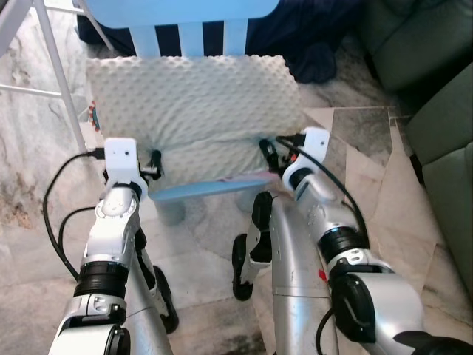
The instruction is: Move the pillow to the sofa
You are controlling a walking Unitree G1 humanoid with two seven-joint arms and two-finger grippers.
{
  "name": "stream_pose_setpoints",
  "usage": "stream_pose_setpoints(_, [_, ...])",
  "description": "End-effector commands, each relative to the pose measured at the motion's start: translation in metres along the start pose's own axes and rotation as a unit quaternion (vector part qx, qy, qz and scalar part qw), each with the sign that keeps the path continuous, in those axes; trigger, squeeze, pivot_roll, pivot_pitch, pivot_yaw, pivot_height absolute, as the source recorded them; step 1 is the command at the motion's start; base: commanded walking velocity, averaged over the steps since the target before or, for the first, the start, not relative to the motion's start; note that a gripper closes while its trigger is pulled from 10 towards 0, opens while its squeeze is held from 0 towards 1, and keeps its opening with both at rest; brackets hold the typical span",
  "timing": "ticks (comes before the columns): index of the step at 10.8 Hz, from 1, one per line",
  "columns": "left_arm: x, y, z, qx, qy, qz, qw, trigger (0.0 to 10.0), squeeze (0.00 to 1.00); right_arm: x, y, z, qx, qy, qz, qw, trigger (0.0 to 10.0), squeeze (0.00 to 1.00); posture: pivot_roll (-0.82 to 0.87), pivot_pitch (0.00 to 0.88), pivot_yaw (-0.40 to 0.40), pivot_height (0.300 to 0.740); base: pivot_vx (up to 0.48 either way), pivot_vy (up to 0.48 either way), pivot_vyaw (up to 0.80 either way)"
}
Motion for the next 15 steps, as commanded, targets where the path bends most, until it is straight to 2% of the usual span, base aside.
stream_pose_setpoints(1, [0.001, -0.046, -0.008, 0.074, 0.000, 0.001, 0.997, 0.0, 0.00, 0.004, -0.034, -0.007, 0.049, 0.006, 0.020, 0.999, 0.0, 0.00, -0.03, 0.459, -0.099, 0.465, 0.000, 0.000, 0.00])
stream_pose_setpoints(2, [0.003, -0.051, -0.009, 0.079, 0.007, -0.013, 0.997, 0.0, 0.00, 0.002, -0.040, -0.010, 0.053, 0.004, 0.024, 0.998, 0.0, 0.00, -0.03, 0.452, -0.102, 0.465, 0.000, 0.000, 0.00])
stream_pose_setpoints(5, [0.000, -0.050, -0.004, 0.069, 0.005, -0.016, 0.997, 0.0, 0.00, -0.009, -0.041, -0.011, 0.054, -0.006, 0.035, 0.998, 0.0, 0.00, -0.03, 0.422, -0.111, 0.465, 0.000, 0.000, 0.00])
stream_pose_setpoints(7, [0.000, -0.039, 0.000, 0.051, 0.005, -0.034, 0.998, 0.0, 0.00, 0.003, -0.029, -0.006, 0.036, 0.020, -0.008, 0.999, 0.0, 0.00, -0.03, 0.416, -0.111, 0.465, 0.000, 0.000, 0.00])
stream_pose_setpoints(9, [-0.003, -0.039, 0.003, 0.050, 0.002, -0.036, 0.998, 0.0, 0.00, 0.002, -0.032, -0.007, 0.038, 0.015, -0.006, 0.999, 0.0, 0.00, -0.03, 0.415, -0.113, 0.465, 0.000, 0.000, 0.00])
stream_pose_setpoints(13, [-0.011, -0.034, 0.010, 0.045, -0.004, -0.041, 0.998, 0.0, 0.00, -0.010, -0.021, -0.005, 0.028, 0.000, -0.010, 1.000, 0.0, 0.00, -0.05, 0.376, -0.110, 0.465, 0.000, 0.000, 0.00])
stream_pose_setpoints(15, [-0.018, -0.030, 0.008, 0.030, -0.011, -0.025, 0.999, 0.0, 0.00, -0.021, -0.014, -0.007, 0.008, -0.013, 0.002, 1.000, 0.0, 0.00, -0.05, 0.330, -0.107, 0.465, 0.000, 0.000, 0.00])
Point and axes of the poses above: a point about 5 cm out from each wrist's last joint towards the gripper, its own z axis pointing out of the wrist towards the gripper, its own y axis along the axis of the wrist's last joint, x = y × z, the point moved 6 cm from there along z, pointing out of the wrist towards the gripper, and after that the axes turned 8 degrees about -z, right-handed, at the moved point
